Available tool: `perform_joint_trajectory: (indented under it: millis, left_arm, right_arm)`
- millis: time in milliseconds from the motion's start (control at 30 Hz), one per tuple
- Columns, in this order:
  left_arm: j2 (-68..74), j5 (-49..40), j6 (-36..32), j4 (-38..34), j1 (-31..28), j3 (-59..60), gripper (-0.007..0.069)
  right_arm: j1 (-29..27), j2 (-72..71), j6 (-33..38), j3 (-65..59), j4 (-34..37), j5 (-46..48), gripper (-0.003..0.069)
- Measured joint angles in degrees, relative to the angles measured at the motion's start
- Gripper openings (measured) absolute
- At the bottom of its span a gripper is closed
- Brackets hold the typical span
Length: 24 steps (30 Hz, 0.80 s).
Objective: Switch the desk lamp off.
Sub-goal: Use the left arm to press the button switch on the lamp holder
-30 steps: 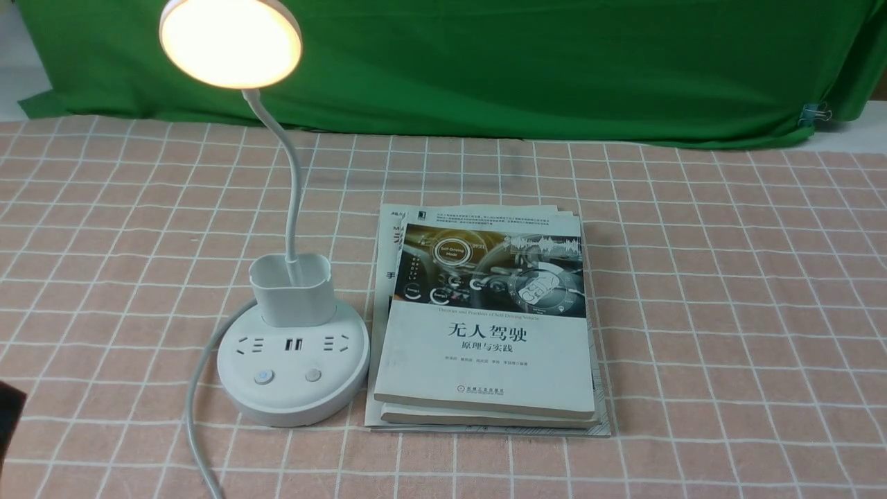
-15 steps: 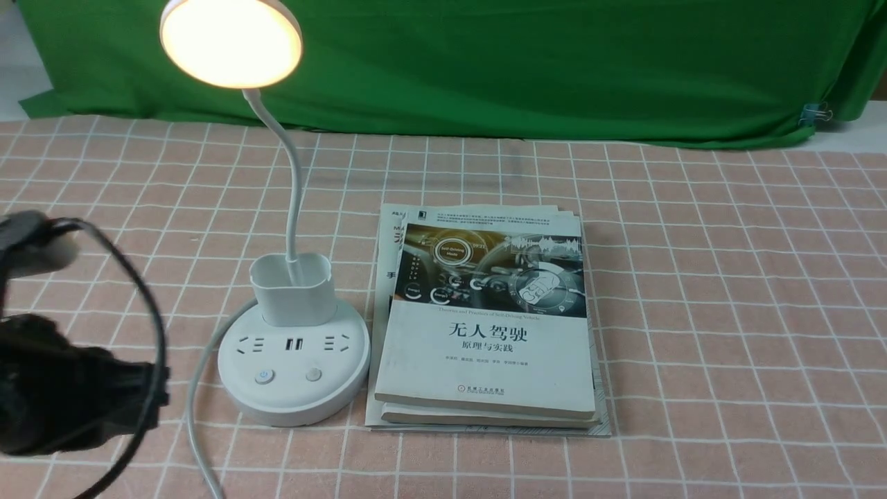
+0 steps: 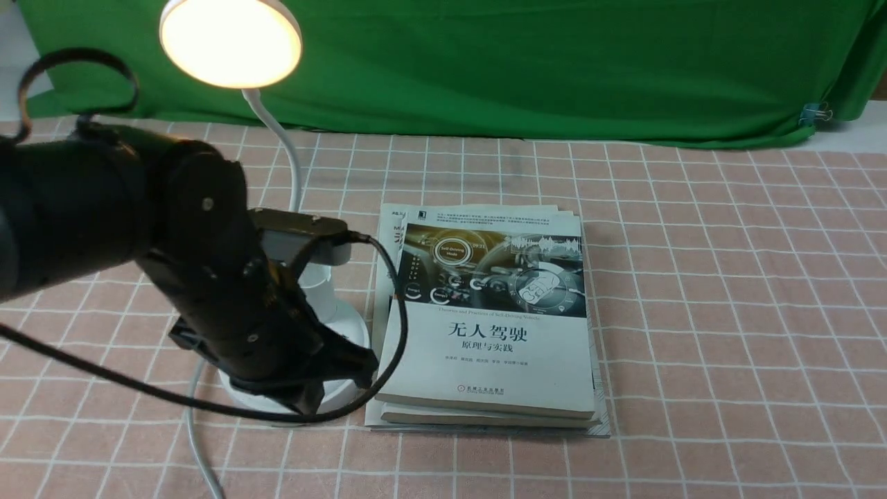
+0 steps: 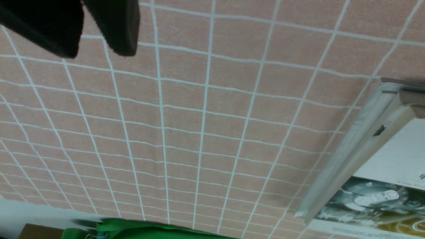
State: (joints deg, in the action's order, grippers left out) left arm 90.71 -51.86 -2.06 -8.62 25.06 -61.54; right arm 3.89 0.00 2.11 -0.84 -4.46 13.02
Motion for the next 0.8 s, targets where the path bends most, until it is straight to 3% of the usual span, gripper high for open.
perform_joint_trajectory:
  millis: [333, 800]
  left_arm:
    - [9.8, -1.0, 0.1, 3.4, -1.0, -9.0, 0.0]
    - [14.4, -0.7, 1.2, 6.7, -2.3, -10.2, 0.0]
  right_arm:
    - [0.0, 0.0, 0.0, 0.0, 0.0, 0.0, 0.024]
    - [0.0, 0.0, 0.0, 0.0, 0.0, 0.0, 0.024]
